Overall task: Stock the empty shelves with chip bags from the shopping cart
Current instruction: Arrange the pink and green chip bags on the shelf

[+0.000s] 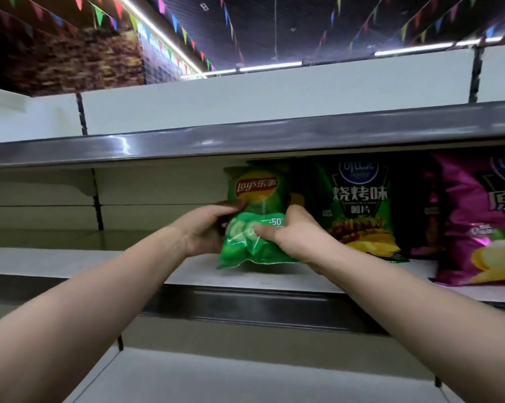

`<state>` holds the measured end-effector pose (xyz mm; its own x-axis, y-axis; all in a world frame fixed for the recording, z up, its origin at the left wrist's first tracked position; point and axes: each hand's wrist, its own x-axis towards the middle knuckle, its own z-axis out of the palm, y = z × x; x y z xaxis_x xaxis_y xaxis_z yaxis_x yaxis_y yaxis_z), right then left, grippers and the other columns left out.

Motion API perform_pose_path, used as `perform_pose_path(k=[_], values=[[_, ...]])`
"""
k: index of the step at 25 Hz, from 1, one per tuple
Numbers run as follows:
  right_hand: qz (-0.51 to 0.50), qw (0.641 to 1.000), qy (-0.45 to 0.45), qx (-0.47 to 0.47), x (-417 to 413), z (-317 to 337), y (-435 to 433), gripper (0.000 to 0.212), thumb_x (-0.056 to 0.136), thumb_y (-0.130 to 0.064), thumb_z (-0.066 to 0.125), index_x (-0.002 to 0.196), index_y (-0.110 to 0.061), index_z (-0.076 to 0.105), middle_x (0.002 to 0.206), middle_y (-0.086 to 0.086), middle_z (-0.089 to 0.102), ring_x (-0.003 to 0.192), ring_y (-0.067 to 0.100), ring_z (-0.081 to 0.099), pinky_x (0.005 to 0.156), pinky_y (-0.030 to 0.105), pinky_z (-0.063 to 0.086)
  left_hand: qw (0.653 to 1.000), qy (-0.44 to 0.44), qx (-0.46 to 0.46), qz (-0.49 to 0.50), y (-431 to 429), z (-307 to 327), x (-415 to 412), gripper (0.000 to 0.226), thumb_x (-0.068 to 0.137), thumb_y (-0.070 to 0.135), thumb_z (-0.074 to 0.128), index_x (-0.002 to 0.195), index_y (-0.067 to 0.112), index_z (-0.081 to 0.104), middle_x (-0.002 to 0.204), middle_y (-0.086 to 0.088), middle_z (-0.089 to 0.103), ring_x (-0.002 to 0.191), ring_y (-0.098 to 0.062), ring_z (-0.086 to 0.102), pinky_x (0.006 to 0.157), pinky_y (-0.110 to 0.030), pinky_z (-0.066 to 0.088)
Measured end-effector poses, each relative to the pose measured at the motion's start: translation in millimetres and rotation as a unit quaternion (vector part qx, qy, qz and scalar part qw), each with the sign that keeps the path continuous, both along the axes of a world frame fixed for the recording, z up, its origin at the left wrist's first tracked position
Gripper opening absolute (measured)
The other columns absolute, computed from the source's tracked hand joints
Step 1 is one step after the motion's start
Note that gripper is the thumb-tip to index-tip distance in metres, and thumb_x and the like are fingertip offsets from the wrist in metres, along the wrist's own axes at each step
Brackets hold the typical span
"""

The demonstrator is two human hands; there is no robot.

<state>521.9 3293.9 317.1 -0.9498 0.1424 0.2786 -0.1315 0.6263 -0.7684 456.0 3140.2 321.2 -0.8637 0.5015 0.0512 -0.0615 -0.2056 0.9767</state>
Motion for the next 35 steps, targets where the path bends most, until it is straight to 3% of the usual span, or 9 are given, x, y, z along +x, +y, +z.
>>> perform_pose_path(k=[4,7,9,14,18,23,28,32,35], values=[[-0.027,0.994,-0.044,0.101,-29,-1,6,0.044,0.095,-0.031,0.051,0.126,0.000,0.050,0.126,0.014,0.054,0.113,0.029,0.053,0.090,0.031,0.042,0.996,0.082,-0.030,0.037,27,9,-29,0.061,0.065,0.011,0.069,0.124,0.006,0.056,0.116,-0.016,0.065,0.111,-0.033,0.060,0.098,-0.048,0.047],[-0.033,0.996,-0.026,0.084,-51,-4,11,0.067,0.095,-0.020,0.052,0.146,-0.006,0.011,0.145,0.017,0.034,0.129,0.033,0.039,0.103,0.037,0.034,0.991,0.102,-0.072,0.054,39,1,-52,0.054,0.075,0.007,0.069,0.125,0.013,0.052,0.118,-0.012,0.065,0.112,-0.033,0.058,0.093,-0.045,0.049],[-0.036,0.993,-0.050,0.102,-62,-10,15,0.070,0.096,-0.019,0.050,0.146,-0.001,0.005,0.146,0.020,0.031,0.131,0.035,0.037,0.104,0.038,0.033,0.992,0.082,-0.087,0.050,45,-7,-61,0.043,0.083,0.006,0.064,0.124,0.013,0.053,0.116,-0.010,0.065,0.110,-0.031,0.059,0.088,-0.040,0.051],[-0.074,0.995,-0.056,0.044,-84,-16,21,0.067,0.097,-0.026,0.047,0.147,-0.006,0.008,0.146,0.019,0.032,0.132,0.034,0.037,0.106,0.038,0.033,0.988,0.107,-0.073,0.083,61,-11,-57,0.047,0.086,0.003,0.062,0.130,0.013,0.048,0.116,-0.009,0.064,0.099,-0.025,0.061,0.074,-0.032,0.051],[-0.074,0.991,-0.083,0.069,-75,-11,19,0.066,0.098,-0.033,0.044,0.148,-0.006,0.011,0.148,0.018,0.028,0.134,0.033,0.034,0.106,0.036,0.031,0.951,0.158,-0.153,0.216,64,-9,-38,0.076,0.085,0.016,0.067,0.148,0.022,0.025,0.145,-0.009,0.043,0.126,-0.030,0.048,0.087,-0.032,0.045],[-0.074,0.987,0.000,0.142,-13,5,0,0.028,0.097,-0.023,0.044,0.115,-0.004,0.054,0.113,0.014,0.055,0.103,0.028,0.055,0.077,0.031,0.044,0.927,0.143,-0.181,0.295,54,-19,10,0.064,0.086,0.013,0.066,0.142,0.015,0.034,0.142,-0.014,0.043,0.127,-0.029,0.046,0.099,-0.032,0.040],[0.115,0.972,0.198,-0.044,34,-11,-45,0.051,0.089,-0.014,0.052,0.137,-0.009,0.032,0.141,0.011,0.040,0.129,0.023,0.039,0.097,0.024,0.031,0.862,0.241,-0.160,0.416,14,-46,87,0.034,0.083,0.011,0.062,0.115,0.013,0.049,0.121,-0.014,0.058,0.110,-0.022,0.057,0.099,-0.039,0.046],[0.286,0.929,0.190,-0.142,62,-55,-103,0.051,0.090,-0.010,0.052,0.137,-0.011,0.032,0.139,0.007,0.041,0.129,0.015,0.040,0.105,0.026,0.034,0.814,0.207,-0.147,0.522,-41,-89,158,0.024,0.088,0.013,0.061,0.108,0.014,0.048,0.111,-0.008,0.060,0.097,-0.014,0.058,0.091,-0.029,0.048],[0.365,0.912,0.128,-0.138,84,-97,-155,0.051,0.089,-0.011,0.053,0.136,-0.009,0.032,0.131,0.008,0.046,0.120,0.016,0.047,0.097,0.025,0.038,0.777,0.142,-0.195,0.582,-83,-127,210,0.025,0.092,0.010,0.057,0.115,0.010,0.048,0.105,-0.002,0.055,0.087,-0.007,0.054,0.082,-0.016,0.046]])
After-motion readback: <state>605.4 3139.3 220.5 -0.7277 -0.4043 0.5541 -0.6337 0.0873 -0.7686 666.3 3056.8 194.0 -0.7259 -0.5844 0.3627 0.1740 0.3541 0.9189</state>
